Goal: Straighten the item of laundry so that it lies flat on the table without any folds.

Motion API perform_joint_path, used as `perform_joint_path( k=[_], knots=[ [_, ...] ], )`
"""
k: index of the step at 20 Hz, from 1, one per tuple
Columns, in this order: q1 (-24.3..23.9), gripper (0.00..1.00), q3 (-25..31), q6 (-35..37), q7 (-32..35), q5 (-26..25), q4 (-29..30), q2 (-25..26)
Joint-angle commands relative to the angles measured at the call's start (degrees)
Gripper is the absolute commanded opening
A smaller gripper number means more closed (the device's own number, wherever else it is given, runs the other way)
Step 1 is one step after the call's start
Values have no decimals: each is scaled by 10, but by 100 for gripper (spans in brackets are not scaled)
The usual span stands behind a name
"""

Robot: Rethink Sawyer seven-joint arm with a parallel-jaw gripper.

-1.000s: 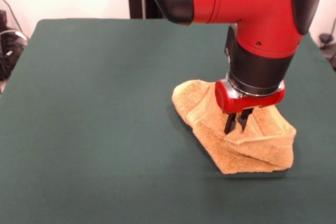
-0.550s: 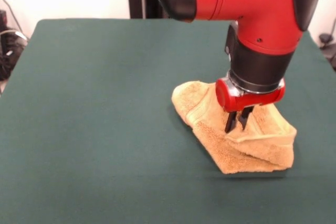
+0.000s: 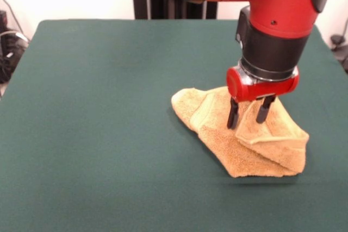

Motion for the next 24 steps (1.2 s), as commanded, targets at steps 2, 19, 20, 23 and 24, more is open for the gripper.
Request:
perform_joint_path(
  k=[2,19,20,23,24],
  knots=[
    [3,100,27,-10,29,7,72,5],
    [21,100,2,-42,84,14,163,-70],
    [23,100,1,-45,88,14,165,-71],
    [30,100,-4,-50,103,15,169,-69],
    [33,100,-8,-51,109,13,168,-67]
  ],
)
